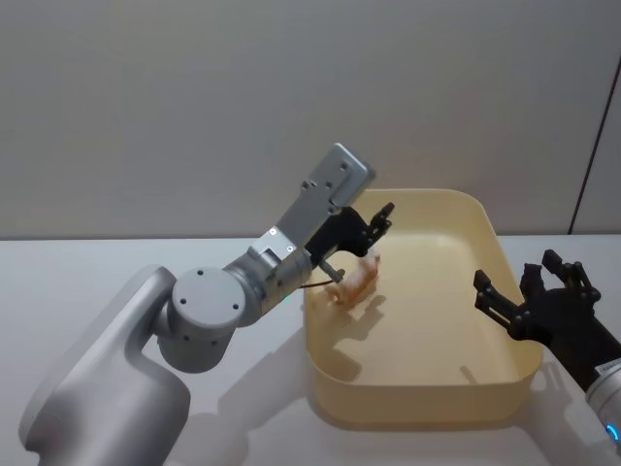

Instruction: Pick up the toy alternately with two hands and place it into the central storage box.

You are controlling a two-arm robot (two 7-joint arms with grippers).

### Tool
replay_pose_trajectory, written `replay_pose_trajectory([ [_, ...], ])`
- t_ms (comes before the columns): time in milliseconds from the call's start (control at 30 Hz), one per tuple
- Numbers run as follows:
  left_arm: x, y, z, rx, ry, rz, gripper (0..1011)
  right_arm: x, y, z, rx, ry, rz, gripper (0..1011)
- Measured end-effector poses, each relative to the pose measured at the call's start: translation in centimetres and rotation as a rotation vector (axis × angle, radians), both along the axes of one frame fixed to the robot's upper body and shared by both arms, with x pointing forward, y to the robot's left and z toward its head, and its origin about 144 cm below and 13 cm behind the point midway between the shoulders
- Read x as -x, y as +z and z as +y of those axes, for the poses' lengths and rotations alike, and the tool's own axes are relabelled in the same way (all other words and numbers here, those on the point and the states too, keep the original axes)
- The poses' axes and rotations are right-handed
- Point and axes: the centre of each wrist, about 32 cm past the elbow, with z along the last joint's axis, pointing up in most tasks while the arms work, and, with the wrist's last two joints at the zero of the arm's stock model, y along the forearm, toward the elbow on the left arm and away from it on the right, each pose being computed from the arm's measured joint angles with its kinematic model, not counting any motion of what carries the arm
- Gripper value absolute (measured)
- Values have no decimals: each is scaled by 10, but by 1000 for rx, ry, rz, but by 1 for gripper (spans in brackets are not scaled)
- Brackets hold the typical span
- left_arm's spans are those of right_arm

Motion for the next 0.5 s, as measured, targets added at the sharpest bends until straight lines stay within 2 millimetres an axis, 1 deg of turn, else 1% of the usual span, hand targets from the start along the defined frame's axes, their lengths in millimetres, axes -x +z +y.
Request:
replay_pose_trajectory([
  [167, -3, 0, -4, -11, -17, 1, 677, 0, 0, 0, 0, 0, 0, 1001],
  [267, -5, 0, -6, -18, -25, 2, 802, 0, 0, 0, 0, 0, 0, 1001],
  [300, -5, 0, -6, -18, -26, 1, 815, 0, 0, 0, 0, 0, 0, 1001],
  [333, -5, 0, -7, -21, -30, 2, 858, 0, 0, 0, 0, 0, 0, 1001],
  [367, -5, 0, -7, -21, -30, 2, 858, 0, 0, 0, 0, 0, 0, 1001],
  [400, -6, 0, -7, -22, -33, 2, 909, 0, 0, 0, 0, 0, 0, 1001],
  [500, -7, 0, -8, -26, -37, 2, 972, 0, 0, 0, 0, 0, 0, 1001],
])
